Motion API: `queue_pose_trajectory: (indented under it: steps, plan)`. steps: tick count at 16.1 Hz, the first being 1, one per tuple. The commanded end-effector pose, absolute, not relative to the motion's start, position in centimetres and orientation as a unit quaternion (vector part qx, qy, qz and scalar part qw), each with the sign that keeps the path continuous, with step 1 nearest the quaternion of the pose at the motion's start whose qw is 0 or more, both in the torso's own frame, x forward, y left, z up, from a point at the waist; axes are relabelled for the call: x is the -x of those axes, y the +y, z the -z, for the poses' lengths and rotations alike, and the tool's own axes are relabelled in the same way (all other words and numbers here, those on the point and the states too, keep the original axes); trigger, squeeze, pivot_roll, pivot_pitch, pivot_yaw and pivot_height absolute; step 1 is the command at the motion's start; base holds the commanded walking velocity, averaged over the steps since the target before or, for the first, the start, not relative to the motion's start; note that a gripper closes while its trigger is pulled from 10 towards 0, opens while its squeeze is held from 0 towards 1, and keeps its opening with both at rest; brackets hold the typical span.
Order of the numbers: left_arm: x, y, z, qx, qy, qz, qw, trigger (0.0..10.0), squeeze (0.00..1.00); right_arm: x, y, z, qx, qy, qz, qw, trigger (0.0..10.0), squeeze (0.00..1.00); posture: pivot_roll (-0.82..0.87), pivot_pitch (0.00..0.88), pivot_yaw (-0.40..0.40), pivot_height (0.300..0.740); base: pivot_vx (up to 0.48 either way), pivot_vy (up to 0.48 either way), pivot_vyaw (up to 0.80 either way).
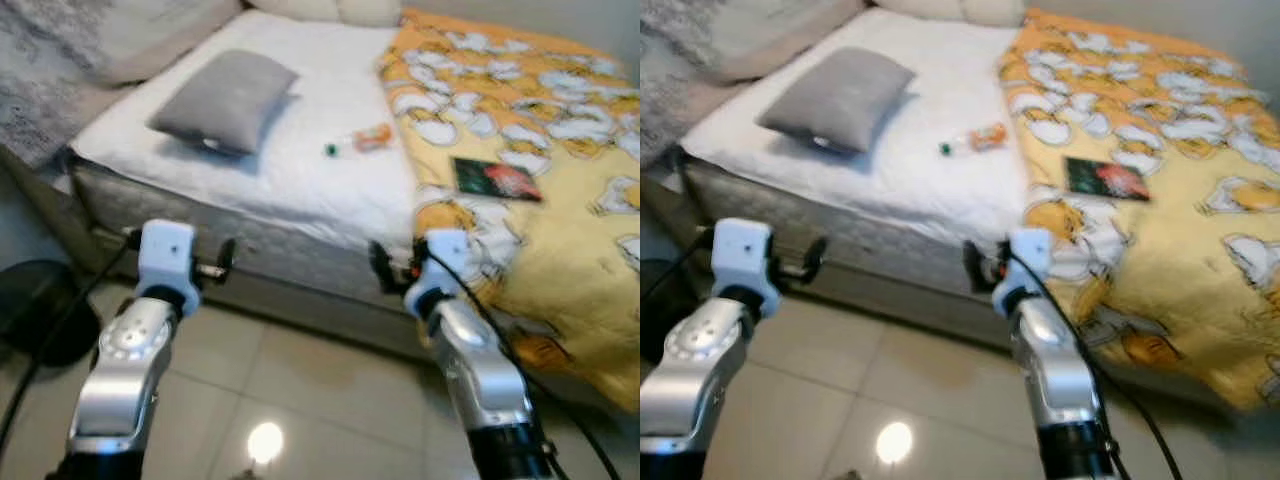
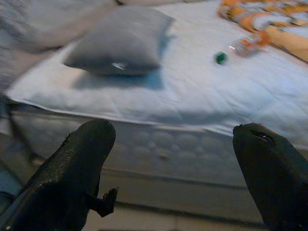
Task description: Clean up the room
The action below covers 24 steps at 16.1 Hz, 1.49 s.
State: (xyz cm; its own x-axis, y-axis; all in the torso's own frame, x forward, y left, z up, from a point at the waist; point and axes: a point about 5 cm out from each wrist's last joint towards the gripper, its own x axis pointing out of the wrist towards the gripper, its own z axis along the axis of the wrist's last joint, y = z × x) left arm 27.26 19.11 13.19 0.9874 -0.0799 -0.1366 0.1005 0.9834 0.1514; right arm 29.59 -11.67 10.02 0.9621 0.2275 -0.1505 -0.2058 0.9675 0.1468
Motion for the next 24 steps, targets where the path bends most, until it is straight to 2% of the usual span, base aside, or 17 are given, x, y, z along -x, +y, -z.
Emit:
queue_pose_trajectory:
  steps: [1, 10, 16, 24]
  plan:
    - [-27.4, 18.2, -13.6, -0.076, 0.056, 0.059, 0.994, 10.0, 0.0, -29.6, -13.0, -10.0, -0.06, 0.083, -0.092, 0.991, 10.0, 0.0, 0.03, 0.0, -0.02, 0.74, 0.39, 0.0, 0.8]
    - [-27.7, 18.3, -13.7, -0.079, 0.058, 0.06, 0.993, 10.0, 0.0, -30.3, -13.1, -10.2, -0.057, 0.076, -0.068, 0.993, 10.0, 0.0, 0.03, 0.0, -0.015, 0.74, 0.391, 0.0, 0.09]
    - [-27.8, 17.9, -13.6, -0.079, 0.059, 0.067, 0.993, 10.0, 0.0, -30.4, -13.5, -10.2, -0.057, 0.079, -0.066, 0.993, 10.0, 0.0, 0.02, 0.0, -0.018, 0.74, 0.389, 0.0, -0.69]
    - [-27.7, 17.9, -13.5, -0.082, 0.061, 0.072, 0.992, 10.0, 0.0, -30.5, -13.7, -10.1, -0.057, 0.08, -0.055, 0.994, 10.0, 0.0, 0.02, 0.0, -0.014, 0.74, 0.392, 0.0, 0.0]
